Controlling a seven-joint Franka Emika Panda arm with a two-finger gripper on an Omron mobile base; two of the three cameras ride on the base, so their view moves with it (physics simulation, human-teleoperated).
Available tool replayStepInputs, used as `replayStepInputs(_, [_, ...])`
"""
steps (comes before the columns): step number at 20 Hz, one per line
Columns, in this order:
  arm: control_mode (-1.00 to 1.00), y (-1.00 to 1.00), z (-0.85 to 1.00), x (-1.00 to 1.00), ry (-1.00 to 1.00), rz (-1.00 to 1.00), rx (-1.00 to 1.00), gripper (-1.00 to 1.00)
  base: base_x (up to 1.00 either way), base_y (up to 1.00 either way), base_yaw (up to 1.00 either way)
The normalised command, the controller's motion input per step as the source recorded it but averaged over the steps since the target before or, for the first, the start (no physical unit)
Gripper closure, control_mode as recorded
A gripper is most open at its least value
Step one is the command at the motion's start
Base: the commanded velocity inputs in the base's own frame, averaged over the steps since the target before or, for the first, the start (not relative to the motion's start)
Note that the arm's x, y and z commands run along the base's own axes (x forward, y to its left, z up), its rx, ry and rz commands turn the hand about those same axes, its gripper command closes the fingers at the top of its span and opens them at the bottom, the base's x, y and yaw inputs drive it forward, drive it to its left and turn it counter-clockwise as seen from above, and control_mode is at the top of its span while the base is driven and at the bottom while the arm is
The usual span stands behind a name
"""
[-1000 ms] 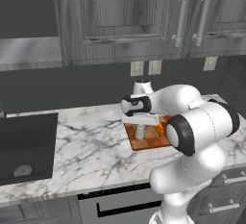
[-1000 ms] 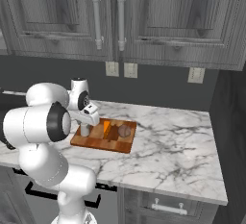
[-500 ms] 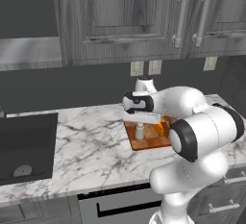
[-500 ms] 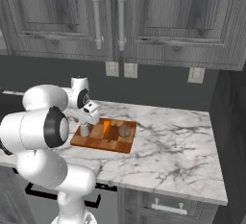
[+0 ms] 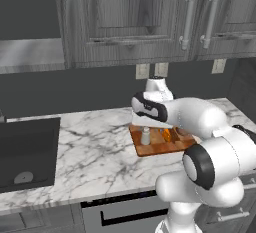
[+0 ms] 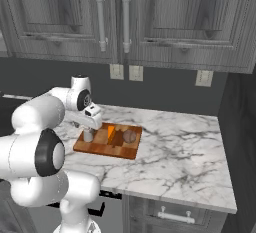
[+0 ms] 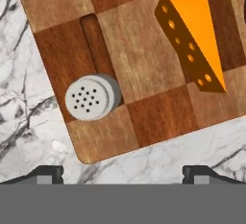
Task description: Retrieve the reheated potato from the microwave, then place the potato, cheese, and condiment on the cutting board.
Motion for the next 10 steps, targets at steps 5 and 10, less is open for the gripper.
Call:
replayStepInputs(5, [-1.00, -0.21, 0.10, -0.61, -0.05, 0.07, 0.01, -1.00, 0.00, 0.00, 0.00])
replayStepInputs(10, [-1.00, -0.10, 0.09, -0.64, -0.09, 0.15, 0.00, -1.00, 0.00, 0.00, 0.00])
